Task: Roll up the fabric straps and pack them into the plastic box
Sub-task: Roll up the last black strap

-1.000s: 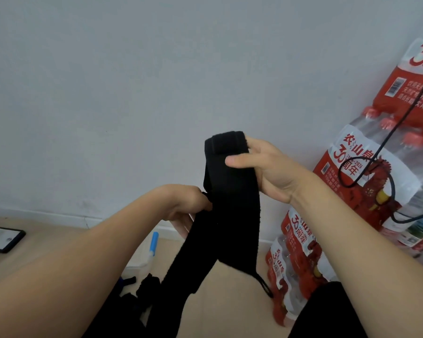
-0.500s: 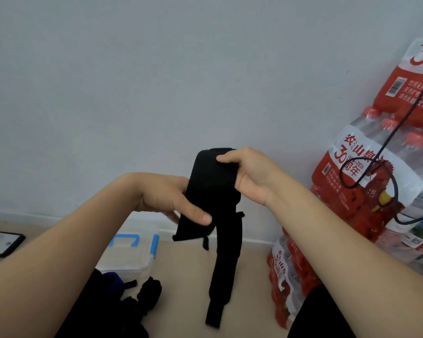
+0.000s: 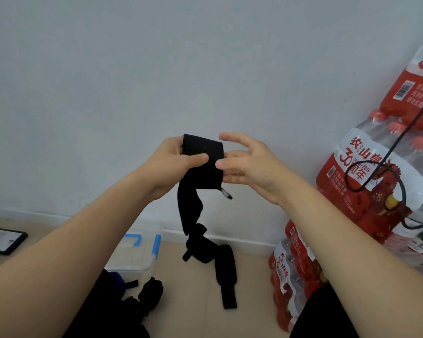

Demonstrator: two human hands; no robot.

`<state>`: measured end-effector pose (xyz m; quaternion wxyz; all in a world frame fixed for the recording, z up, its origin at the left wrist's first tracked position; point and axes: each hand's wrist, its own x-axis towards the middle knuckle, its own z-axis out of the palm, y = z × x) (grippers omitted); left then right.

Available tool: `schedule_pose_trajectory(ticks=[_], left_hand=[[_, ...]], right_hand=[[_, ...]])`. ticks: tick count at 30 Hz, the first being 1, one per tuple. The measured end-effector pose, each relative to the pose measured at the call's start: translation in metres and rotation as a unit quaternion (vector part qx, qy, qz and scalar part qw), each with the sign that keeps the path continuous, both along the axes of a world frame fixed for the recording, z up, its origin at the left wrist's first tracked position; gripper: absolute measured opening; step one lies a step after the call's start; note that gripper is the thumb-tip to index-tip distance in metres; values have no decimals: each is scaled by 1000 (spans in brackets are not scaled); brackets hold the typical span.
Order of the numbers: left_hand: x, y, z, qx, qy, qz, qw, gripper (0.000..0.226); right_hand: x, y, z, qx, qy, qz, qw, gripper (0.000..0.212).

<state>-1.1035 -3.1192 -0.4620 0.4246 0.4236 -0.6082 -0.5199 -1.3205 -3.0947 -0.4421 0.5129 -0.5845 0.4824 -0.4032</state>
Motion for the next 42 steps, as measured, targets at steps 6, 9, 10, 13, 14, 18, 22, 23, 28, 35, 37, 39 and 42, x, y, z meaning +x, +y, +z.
schedule_pose_trajectory(ticks=[6,9,10,13,14,18,22,23,28,35,37,39,42], left_hand=[[-1,-1,2,29,39,41,998,13],[-4,1,3,46,16,62,997,23],[-5,3,4,48,10,77,996,28],[-6,4,7,55,8,126,991,47],[-6,4,7,61,9,147,987,55],[-7,4,9,39,29,161,986,33],[-4,6,12,3,23,66,998,31],[-4,7,13,-14,7,46,999,29],[-6,6,7,-118,-54,20,991,14],[-3,6,6,-168,-109,44,979,42],[-1,6,7,-180,-127,23,975,55],[0,6,7,-181,-146,-1,973,77],[-1,7,9,-201,-164,10,966,90]], right_hand=[[-1,5,0,-77,117,41,989,70],[1,7,1,-114,124,56,984,58],[3,7,1,-123,123,57,983,52],[7,7,0,-151,107,49,982,37],[8,6,1,-161,99,43,981,37],[7,5,1,-182,68,39,980,45],[9,1,2,-224,111,-38,967,42],[9,-1,3,-239,134,-65,959,40],[10,-2,6,-273,173,-129,938,23],[1,-5,4,-317,256,-126,904,36],[0,-3,5,-311,221,-114,918,19],[0,-2,6,-313,195,-92,925,14],[-1,-4,4,-326,231,-75,914,8]])
